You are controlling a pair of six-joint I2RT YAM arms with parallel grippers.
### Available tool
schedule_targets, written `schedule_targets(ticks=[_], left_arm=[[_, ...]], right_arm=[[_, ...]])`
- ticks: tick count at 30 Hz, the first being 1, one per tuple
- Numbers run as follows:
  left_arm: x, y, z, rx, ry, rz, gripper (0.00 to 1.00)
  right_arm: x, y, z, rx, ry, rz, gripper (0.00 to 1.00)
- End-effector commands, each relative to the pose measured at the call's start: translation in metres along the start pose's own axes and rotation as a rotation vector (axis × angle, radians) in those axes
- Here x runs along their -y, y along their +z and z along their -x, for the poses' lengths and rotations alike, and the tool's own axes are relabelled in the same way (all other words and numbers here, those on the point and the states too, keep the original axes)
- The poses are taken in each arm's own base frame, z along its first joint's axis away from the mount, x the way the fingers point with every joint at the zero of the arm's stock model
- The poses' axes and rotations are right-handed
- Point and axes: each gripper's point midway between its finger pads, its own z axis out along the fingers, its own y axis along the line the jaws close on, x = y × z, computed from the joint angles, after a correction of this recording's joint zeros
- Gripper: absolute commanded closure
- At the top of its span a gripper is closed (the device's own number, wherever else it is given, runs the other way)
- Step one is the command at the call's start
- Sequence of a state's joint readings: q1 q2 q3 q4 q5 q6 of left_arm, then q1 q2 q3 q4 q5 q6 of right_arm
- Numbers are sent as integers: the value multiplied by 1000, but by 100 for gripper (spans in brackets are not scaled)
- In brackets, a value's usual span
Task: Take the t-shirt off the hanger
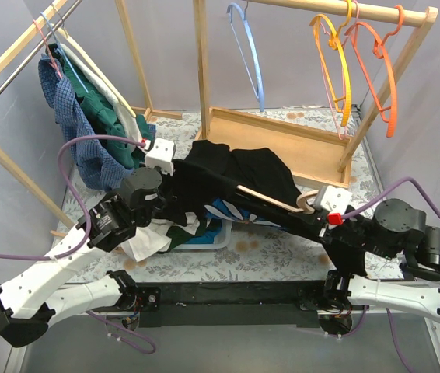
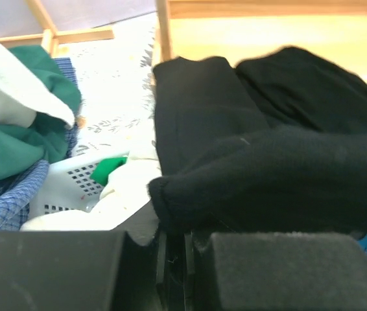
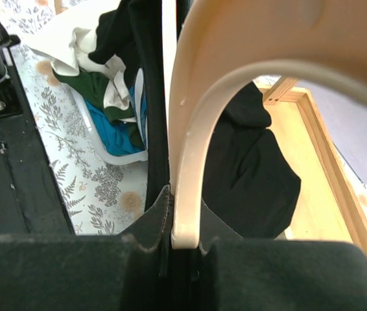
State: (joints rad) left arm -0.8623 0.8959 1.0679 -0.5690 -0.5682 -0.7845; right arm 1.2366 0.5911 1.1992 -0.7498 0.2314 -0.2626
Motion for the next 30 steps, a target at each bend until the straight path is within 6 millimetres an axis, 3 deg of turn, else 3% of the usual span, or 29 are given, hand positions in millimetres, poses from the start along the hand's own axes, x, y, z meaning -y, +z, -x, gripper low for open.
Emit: schedule_targets(ticks=[1,8,14,17,18,21,25,28,29,30], left_arm=[[-53,-11,21,41,-49,292,100],[-59,-6,12,-4,-53,359,100],[-54,-1,4,-26,-56,330,100],[-37,3,-2,-46,-53,227,100],[-20,6,-6,-68,-50,131,100],[2,10,-22,-117,-40,14,100],[47,7,-45,-188,-88,-222,100],[57,7,-55,-201,-104,-274,99],[57,8,-56,-200,-101,-271,94],[56,9,-54,-192,-98,-264,79]], right_arm=[[12,-33,12,75,68,-50,99],[22,-70,14,125,115,-85,99],[26,-85,17,142,136,-95,99],[26,-81,23,152,128,-90,99],[26,-81,26,164,123,-84,99],[29,-80,41,205,112,-86,99],[34,-77,61,253,87,-97,99],[36,-74,71,268,63,-99,99],[37,-73,72,268,57,-100,99],[37,-72,73,265,50,-99,99]])
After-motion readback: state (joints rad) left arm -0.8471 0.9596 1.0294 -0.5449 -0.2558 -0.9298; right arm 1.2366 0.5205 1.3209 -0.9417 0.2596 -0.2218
